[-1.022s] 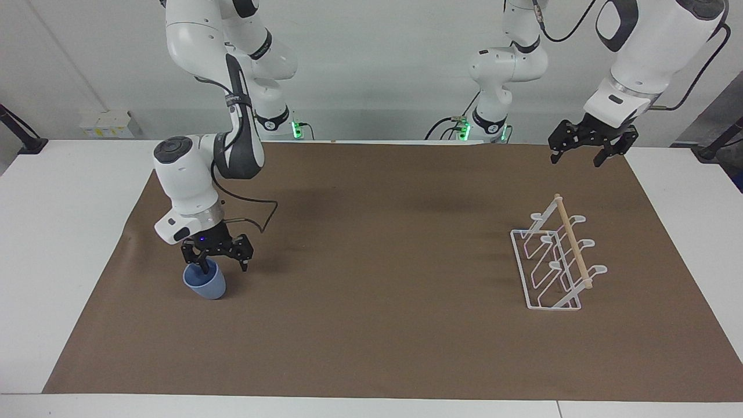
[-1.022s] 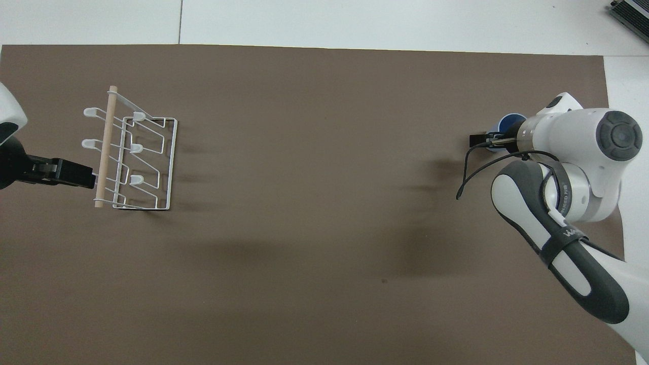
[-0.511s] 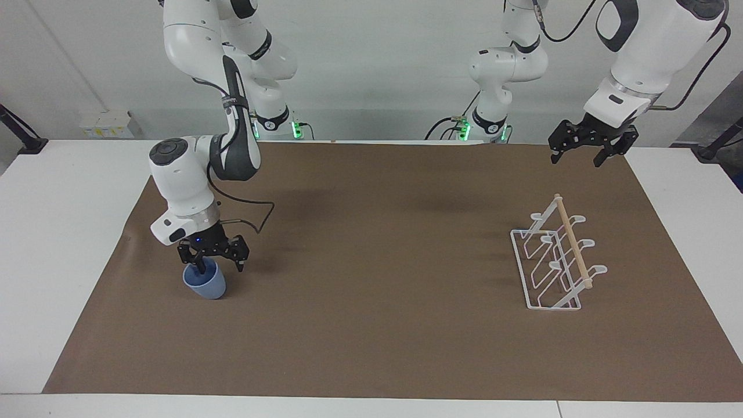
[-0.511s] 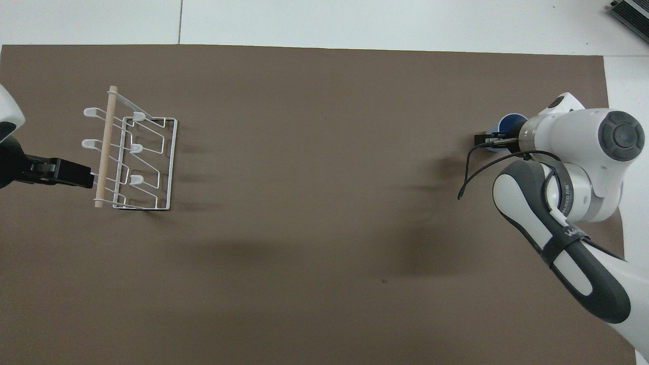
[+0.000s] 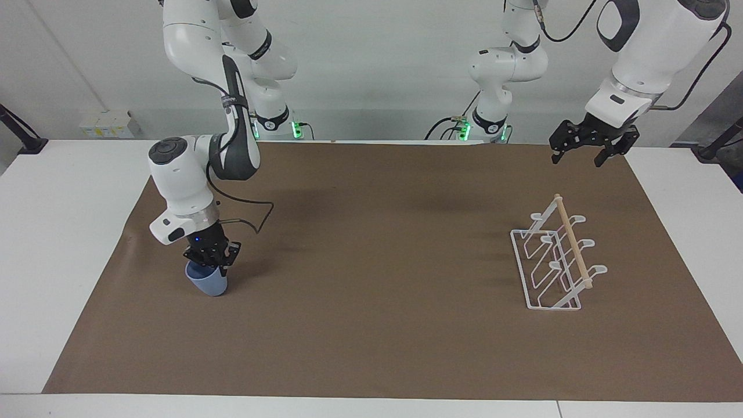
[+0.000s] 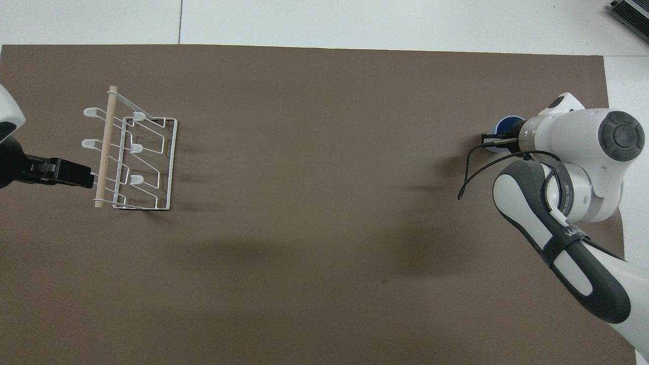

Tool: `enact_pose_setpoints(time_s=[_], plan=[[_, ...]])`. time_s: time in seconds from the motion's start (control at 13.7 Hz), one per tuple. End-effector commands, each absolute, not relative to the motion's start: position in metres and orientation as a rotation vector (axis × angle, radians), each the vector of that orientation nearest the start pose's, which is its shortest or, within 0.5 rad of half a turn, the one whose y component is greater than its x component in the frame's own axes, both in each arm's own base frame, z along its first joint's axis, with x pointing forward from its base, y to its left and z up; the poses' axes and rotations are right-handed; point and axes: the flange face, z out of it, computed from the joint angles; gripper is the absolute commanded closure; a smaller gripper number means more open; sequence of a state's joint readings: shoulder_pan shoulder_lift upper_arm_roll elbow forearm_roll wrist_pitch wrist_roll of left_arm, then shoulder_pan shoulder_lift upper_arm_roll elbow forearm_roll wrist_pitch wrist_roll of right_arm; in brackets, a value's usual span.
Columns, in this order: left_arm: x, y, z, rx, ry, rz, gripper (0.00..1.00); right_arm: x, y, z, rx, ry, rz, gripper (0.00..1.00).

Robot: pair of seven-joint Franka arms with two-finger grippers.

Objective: Hang cup on cup holder
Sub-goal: 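Lift the blue cup off the table with the right gripper, then carry the cup toward the left gripper while the left gripper approaches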

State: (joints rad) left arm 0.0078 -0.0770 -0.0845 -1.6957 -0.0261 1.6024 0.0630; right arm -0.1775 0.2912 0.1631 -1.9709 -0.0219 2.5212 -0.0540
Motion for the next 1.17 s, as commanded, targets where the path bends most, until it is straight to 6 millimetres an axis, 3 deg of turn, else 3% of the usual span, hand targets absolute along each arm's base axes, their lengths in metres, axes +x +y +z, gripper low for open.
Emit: enact_pose_setpoints(time_s=[0.0, 0.15, 0.29, 0.51, 0.88, 1.09], plan=[[0.524, -0.045, 0.613, -3.142, 0.201, 0.003, 0.0, 0.629, -0.013, 0.353, -3.101, -0.09, -0.418, 1.0], [0.524, -0.045, 0.614, -3.142, 0.201, 0.001, 0.0, 0.635, -0.005, 0.365, -3.096, -0.108, -0.432, 1.0], [0.524, -0.046, 0.613, -3.141, 0.211, 0.005, 0.0, 0.644, 0.006, 0.394, -3.095, -0.141, -0.443, 1.0], [0.523, -0.046, 0.613, -3.142, 0.206, 0.01, 0.0, 0.65, 0.035, 0.468, -3.089, -0.2, -0.396, 1.0], [0.523, -0.053, 0.613, -3.145, 0.242, 0.011, 0.0, 0.608, 0.064, 0.56, -3.097, -0.269, -0.409, 1.0], [0.525, -0.064, 0.616, -3.23, 0.577, -0.056, 0.0, 0.584, 0.066, 0.594, -3.114, -0.274, -0.401, 1.0]])
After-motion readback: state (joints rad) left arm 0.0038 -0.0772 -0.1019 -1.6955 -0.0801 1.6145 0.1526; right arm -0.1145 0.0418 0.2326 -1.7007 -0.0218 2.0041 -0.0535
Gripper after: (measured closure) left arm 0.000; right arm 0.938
